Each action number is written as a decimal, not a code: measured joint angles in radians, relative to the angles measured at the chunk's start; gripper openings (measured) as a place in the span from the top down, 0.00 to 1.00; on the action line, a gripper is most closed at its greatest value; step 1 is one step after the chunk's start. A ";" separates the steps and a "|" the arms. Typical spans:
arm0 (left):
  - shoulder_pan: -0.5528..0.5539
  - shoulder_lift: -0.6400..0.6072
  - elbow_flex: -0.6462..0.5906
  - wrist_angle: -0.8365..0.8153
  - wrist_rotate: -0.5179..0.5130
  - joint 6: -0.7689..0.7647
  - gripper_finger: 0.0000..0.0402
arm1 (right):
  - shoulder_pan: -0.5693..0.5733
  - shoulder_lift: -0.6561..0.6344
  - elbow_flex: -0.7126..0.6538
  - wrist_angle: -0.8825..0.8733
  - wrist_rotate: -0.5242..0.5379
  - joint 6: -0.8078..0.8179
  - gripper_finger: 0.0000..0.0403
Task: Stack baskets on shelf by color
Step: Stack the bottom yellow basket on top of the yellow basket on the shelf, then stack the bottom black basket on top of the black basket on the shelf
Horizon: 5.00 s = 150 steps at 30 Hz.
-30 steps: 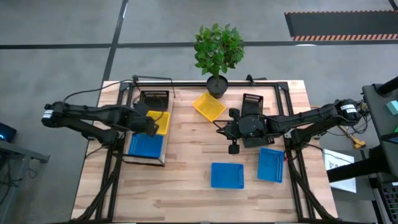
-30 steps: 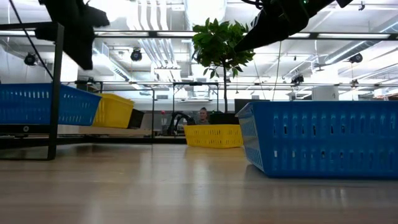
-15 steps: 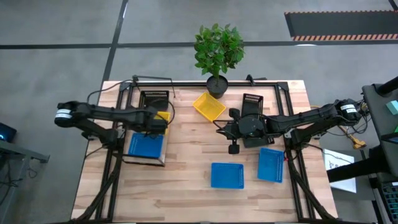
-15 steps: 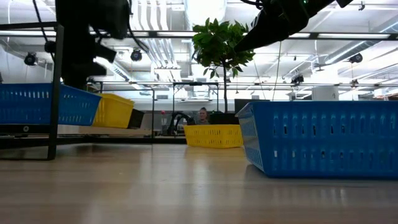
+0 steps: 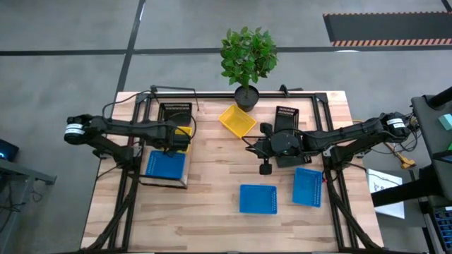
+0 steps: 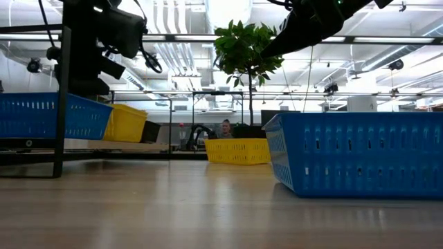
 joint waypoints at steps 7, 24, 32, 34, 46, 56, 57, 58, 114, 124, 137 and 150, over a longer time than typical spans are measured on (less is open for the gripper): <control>0.000 -0.002 0.007 -0.001 -0.010 0.000 0.99 | 0.000 0.000 0.000 0.000 0.000 0.000 0.98; -0.235 -0.113 0.233 0.381 -0.124 0.491 0.99 | 0.000 0.000 -0.003 -0.022 0.018 0.308 0.97; -0.426 -0.212 0.227 0.738 -0.116 0.859 0.99 | 0.000 0.000 0.046 -0.374 -0.025 0.572 0.81; -0.450 -0.226 0.227 0.781 -0.117 0.912 0.99 | 0.001 0.000 0.079 -0.529 -0.088 0.536 0.77; -0.468 -0.226 0.225 0.808 -0.116 0.991 0.99 | 0.005 0.000 0.061 -0.965 -0.232 0.345 0.65; -0.473 -0.226 0.225 0.808 -0.116 0.991 0.99 | 0.018 0.000 -0.044 -0.834 -0.293 0.364 0.69; -0.473 -0.226 0.225 0.808 -0.116 0.991 0.99 | 0.018 0.000 -0.053 -0.818 -0.292 0.367 0.69; -0.473 -0.226 0.225 0.808 -0.116 0.994 0.99 | 0.018 0.000 -0.062 -0.804 -0.290 0.370 0.69; -0.472 -0.788 -0.370 1.480 -0.432 1.257 0.99 | 0.011 0.186 0.382 -0.013 0.066 0.159 0.98; -0.473 -0.824 -0.373 1.484 -0.431 1.221 0.99 | -0.053 0.457 0.612 0.198 0.069 -0.034 0.98; -0.473 -0.859 -0.380 1.479 -0.431 1.187 0.99 | -0.191 0.781 0.921 0.190 0.058 -0.064 0.98; -0.473 -0.998 -0.430 1.558 -0.433 1.138 0.99 | -0.240 0.988 1.157 0.198 -0.003 -0.056 0.98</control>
